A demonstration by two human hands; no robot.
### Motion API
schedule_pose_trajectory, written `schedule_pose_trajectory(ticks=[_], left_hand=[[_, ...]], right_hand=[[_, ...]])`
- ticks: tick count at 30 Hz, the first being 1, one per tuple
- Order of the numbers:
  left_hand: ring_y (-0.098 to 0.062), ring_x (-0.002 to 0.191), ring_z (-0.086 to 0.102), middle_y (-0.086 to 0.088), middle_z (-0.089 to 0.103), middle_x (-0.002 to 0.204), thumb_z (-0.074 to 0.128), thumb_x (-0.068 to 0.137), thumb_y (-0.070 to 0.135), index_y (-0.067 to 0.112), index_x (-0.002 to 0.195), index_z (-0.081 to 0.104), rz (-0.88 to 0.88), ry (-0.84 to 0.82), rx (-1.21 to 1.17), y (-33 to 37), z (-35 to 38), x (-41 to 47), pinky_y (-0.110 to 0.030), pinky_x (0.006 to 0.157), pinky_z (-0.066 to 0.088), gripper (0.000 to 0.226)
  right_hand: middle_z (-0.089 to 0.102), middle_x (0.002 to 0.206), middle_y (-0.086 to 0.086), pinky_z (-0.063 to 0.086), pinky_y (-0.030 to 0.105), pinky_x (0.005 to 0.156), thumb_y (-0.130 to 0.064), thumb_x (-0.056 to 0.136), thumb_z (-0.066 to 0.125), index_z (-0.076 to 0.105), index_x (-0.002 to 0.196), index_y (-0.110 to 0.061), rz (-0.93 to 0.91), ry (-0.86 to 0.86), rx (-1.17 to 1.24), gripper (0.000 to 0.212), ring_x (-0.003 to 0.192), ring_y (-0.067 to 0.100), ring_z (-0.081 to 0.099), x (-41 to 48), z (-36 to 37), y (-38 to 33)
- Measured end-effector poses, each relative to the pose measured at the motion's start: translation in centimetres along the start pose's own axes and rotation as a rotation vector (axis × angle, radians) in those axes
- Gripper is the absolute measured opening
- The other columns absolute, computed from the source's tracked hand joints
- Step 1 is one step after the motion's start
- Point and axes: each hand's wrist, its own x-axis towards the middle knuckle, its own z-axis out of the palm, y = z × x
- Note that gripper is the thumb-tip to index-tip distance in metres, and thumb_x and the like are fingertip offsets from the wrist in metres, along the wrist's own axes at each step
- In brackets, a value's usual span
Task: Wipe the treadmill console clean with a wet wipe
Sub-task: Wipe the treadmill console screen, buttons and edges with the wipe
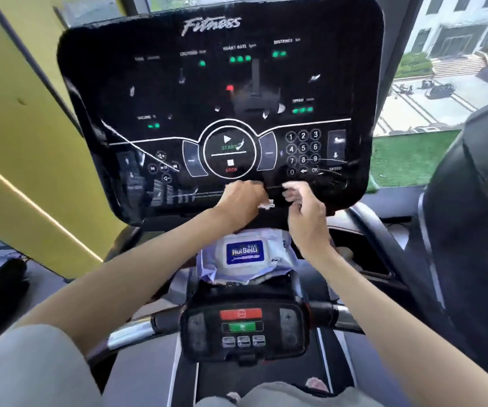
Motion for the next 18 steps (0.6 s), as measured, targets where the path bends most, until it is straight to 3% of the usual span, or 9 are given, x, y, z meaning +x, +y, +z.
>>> schedule_pose_trajectory(ticks=[4,8,11,13,15,18], left_hand=[[-0.028,0.102,0.060,0.001,0.063,0.109,0.053,0.083,0.004,0.025,0.104,0.069,-0.009,-0.016,0.007,-4.4,-0.2,-2.9,-0.030,0.067,0.034,0.033],[-0.022,0.102,0.059,0.007,0.062,0.110,0.051,0.081,0.001,0.033,0.113,0.066,0.015,0.023,-0.001,-9.0,-0.6,-5.6,-0.028,0.070,0.037,0.048],[-0.020,0.099,0.060,0.007,0.062,0.105,0.050,0.077,-0.004,0.031,0.107,0.069,-0.006,0.050,-0.059,-12.1,-0.6,-7.0,-0.026,0.066,0.035,0.051],[-0.021,0.095,0.060,0.005,0.062,0.101,0.051,0.077,-0.005,0.028,0.104,0.071,-0.016,0.050,-0.071,-13.6,-0.6,-7.9,-0.028,0.066,0.037,0.047],[-0.023,0.094,0.060,0.003,0.063,0.100,0.052,0.084,-0.001,0.025,0.104,0.071,-0.039,0.065,-0.087,-14.9,-0.4,-8.8,-0.028,0.065,0.036,0.038],[-0.022,0.097,0.060,0.002,0.064,0.103,0.051,0.090,0.004,0.021,0.104,0.071,-0.063,0.114,-0.117,-16.8,0.2,-10.2,-0.026,0.067,0.033,0.030]], right_hand=[[0.064,0.096,0.007,0.048,0.042,0.088,0.011,0.075,0.037,0.059,0.109,-0.010,-0.001,-0.158,-0.029,0.046,0.094,0.022,0.060,-0.6,3.9,-2.0],[0.065,0.103,0.004,0.047,0.037,0.091,0.012,0.076,0.037,0.060,0.107,-0.014,-0.033,-0.287,-0.058,0.046,0.101,0.019,0.059,-1.4,7.3,-4.1],[0.064,0.108,0.004,0.044,0.030,0.094,0.013,0.078,0.036,0.061,0.109,-0.014,-0.040,-0.345,-0.059,0.048,0.105,0.015,0.057,-1.8,9.2,-5.6],[0.063,0.102,-0.001,0.042,0.019,0.086,0.012,0.079,0.035,0.060,0.107,-0.014,-0.030,-0.380,-0.073,0.046,0.097,0.007,0.056,-2.0,10.3,-6.6],[0.052,0.082,-0.016,0.033,0.009,0.067,0.011,0.082,0.036,0.058,0.099,-0.016,-0.016,-0.406,-0.086,0.039,0.075,-0.006,0.047,-2.4,11.3,-7.6],[0.039,0.074,-0.021,0.027,0.016,0.064,0.011,0.083,0.037,0.047,0.079,-0.030,-0.030,-0.421,-0.085,0.042,0.065,-0.004,0.040,-2.8,12.5,-8.8]])
